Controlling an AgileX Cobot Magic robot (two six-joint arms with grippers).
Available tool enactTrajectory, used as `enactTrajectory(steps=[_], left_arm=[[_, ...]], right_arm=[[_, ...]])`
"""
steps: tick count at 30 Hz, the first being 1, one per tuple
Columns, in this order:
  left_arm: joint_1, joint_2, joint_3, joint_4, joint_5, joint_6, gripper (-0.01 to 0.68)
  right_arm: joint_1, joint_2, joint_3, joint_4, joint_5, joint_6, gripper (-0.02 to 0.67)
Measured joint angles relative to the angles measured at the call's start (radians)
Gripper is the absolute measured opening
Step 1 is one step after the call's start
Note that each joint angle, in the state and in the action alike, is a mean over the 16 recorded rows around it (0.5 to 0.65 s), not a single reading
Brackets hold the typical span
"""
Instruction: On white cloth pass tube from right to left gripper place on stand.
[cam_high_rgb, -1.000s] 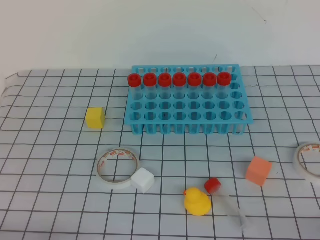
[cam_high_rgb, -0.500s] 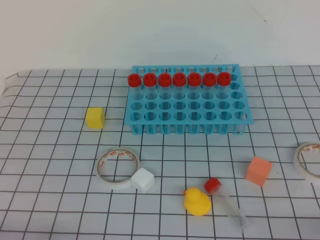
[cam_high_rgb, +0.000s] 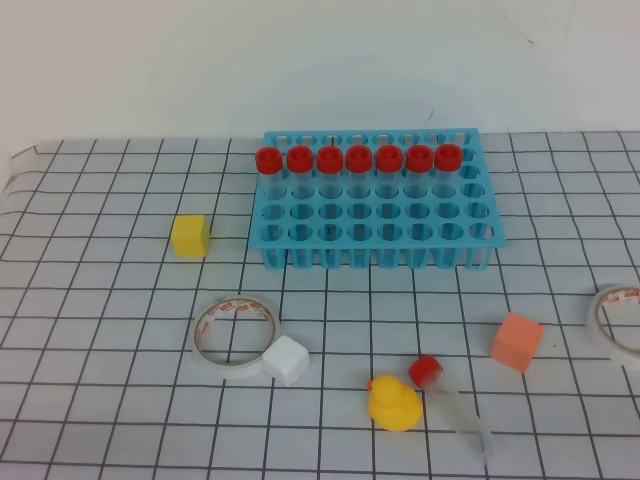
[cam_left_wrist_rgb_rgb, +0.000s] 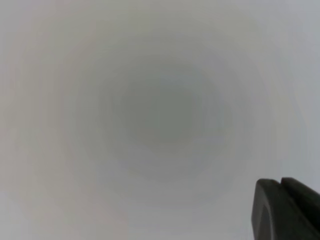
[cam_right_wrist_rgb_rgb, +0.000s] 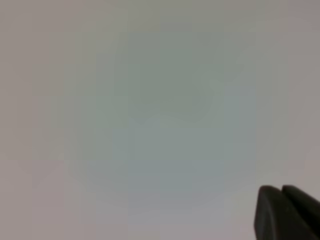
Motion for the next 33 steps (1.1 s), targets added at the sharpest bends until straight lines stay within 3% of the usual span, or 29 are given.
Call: enactTrajectory(steps=[7, 16, 20, 24, 33], left_arm=[[0.0, 0.0, 0.0, 0.012, -0.224, -0.089, -0.001], [0.0, 0.0, -0.005, 0.063, -0.313, -0.159, -0.001], [0.0, 0.0, -0.05, 0.106, -0.194, -0.195, -0.001], [0.0, 0.01, -0.137, 0.142, 0.015, -0.234, -0.001], [0.0, 0.112, -0.348, 0.154, 0.573, -0.307, -0.001]], right_arm=[[0.0, 0.0, 0.0, 0.004, -0.286, 0.035, -0.001], [0.0, 0.0, -0.001, 0.044, -0.401, 0.075, -0.001], [0.0, 0.0, -0.023, 0.085, -0.344, 0.09, -0.001], [0.0, 0.004, -0.093, 0.126, -0.176, 0.094, -0.001], [0.0, 0.134, -0.393, 0.189, 0.496, 0.011, -0.001]])
